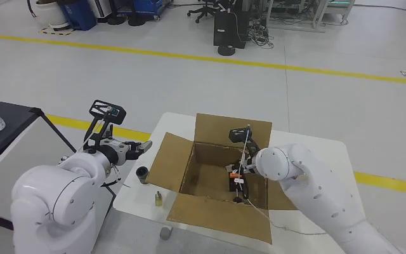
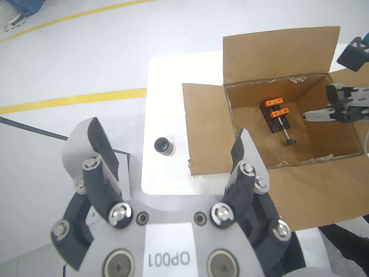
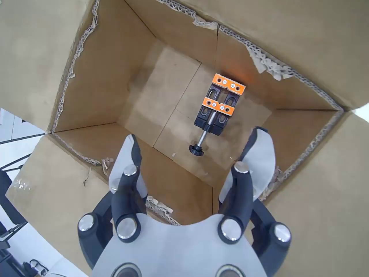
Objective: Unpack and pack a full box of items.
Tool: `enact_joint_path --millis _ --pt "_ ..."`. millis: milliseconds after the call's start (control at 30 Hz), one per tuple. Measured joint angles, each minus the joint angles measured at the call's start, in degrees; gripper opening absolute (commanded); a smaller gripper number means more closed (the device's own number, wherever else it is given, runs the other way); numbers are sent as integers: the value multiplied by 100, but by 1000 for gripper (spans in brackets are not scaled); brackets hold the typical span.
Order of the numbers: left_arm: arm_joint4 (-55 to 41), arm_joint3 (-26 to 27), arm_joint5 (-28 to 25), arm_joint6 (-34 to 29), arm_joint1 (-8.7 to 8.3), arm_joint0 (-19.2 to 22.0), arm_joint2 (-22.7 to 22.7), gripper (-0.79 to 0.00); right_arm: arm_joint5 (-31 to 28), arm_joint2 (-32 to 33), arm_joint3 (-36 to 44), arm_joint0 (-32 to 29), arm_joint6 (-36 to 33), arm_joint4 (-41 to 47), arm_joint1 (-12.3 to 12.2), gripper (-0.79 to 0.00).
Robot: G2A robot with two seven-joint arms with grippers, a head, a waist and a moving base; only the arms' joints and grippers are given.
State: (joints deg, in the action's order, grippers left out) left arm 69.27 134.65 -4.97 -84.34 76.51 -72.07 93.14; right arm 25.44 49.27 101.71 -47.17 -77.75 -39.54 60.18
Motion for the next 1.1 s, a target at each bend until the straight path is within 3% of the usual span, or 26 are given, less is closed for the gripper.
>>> enact_joint_path --millis 200,233,267,333,1100 --pt "0 0 0 0 0 0 0 0 -221 550 426 -363 -282 -104 -168 -785" --pt "0 0 0 0 0 0 0 0 -267 656 476 -426 -318 -126 -197 -736" --pt "0 0 0 0 0 0 0 0 -305 733 517 -473 -338 -130 -216 -600" --pt "0 0 0 0 0 0 0 0 -437 908 612 -582 -357 -116 -259 0" --pt "0 0 0 0 0 0 0 0 -625 1080 680 -674 -357 -83 -298 0"
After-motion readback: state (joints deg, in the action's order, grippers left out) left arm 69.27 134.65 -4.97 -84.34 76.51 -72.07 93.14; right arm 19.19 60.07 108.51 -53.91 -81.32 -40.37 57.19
